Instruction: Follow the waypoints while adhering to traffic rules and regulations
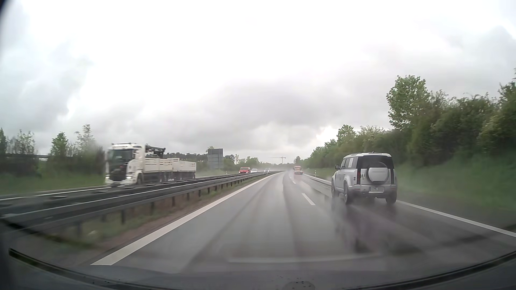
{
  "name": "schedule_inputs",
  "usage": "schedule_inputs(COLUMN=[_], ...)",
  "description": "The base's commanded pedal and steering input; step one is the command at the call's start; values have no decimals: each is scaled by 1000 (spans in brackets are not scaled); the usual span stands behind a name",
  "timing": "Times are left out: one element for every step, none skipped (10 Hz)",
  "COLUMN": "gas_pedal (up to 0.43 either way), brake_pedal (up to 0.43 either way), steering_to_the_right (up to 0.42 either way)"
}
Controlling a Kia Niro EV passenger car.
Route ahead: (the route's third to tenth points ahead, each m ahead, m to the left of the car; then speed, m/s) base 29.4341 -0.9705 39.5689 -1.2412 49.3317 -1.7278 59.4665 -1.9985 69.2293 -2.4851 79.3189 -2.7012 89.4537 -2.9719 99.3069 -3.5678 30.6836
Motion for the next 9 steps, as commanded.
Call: schedule_inputs(gas_pedal=[409,398,398,390,390,390,378,378,378], brake_pedal=[0,0,0,0,0,0,0,0,0], steering_to_the_right=[5,5,5,4,5,4,4,4,4])
